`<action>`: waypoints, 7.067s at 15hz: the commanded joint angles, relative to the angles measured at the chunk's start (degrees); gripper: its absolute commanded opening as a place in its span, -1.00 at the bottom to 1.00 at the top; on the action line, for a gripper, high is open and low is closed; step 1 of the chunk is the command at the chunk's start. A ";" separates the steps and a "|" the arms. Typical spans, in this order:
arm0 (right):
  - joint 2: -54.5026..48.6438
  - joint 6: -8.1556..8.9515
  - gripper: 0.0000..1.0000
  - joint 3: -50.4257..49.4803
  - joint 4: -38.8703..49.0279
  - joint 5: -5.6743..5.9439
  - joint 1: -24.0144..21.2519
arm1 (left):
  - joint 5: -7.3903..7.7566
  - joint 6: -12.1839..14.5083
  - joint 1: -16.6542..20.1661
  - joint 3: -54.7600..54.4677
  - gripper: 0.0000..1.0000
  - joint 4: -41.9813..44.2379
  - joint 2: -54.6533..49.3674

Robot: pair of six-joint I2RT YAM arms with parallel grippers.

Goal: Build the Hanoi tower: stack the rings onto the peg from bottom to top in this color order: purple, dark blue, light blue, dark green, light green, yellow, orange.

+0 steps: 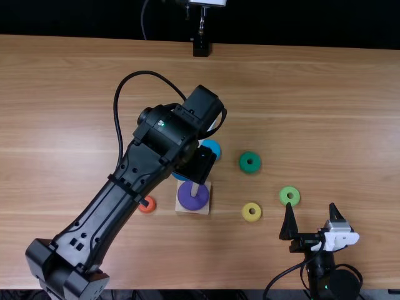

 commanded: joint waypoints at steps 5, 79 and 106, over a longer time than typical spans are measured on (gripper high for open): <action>-0.10 0.18 1.00 -0.56 -1.14 -0.12 -0.40 | 0.21 -3.71 -3.10 2.48 -1.00 -0.26 1.30; -0.10 0.18 1.00 -0.56 -1.14 -0.12 -0.40 | -6.85 12.43 1.29 5.82 -1.00 26.01 32.32; -0.10 0.18 1.00 -0.56 -1.14 -0.12 -0.40 | -6.85 -0.44 0.06 -8.15 -1.00 11.03 -6.35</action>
